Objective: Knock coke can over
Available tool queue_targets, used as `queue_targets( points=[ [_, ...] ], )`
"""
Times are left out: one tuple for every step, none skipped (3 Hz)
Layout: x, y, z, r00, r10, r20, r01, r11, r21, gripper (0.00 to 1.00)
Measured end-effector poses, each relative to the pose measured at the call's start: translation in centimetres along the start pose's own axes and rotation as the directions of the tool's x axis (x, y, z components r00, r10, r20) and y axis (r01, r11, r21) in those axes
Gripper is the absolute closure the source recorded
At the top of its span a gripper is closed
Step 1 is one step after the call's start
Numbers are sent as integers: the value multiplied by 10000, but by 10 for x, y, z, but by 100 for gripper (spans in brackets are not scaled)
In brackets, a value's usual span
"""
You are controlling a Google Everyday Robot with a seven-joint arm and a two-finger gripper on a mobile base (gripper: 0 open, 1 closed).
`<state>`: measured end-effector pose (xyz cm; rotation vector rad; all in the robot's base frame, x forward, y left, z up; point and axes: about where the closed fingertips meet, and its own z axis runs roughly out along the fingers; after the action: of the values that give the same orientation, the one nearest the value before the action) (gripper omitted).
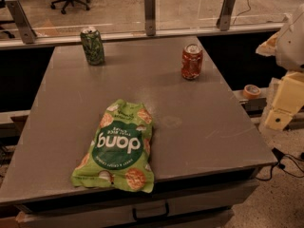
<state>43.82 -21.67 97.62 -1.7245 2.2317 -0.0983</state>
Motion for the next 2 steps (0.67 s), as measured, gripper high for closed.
queue_targets(
  points=[
    [0, -1, 0, 10000, 2, 21, -2, 10000, 23, 0],
    [-2, -26, 24, 9980, -22, 637, 20, 10000, 34, 0]
  ],
)
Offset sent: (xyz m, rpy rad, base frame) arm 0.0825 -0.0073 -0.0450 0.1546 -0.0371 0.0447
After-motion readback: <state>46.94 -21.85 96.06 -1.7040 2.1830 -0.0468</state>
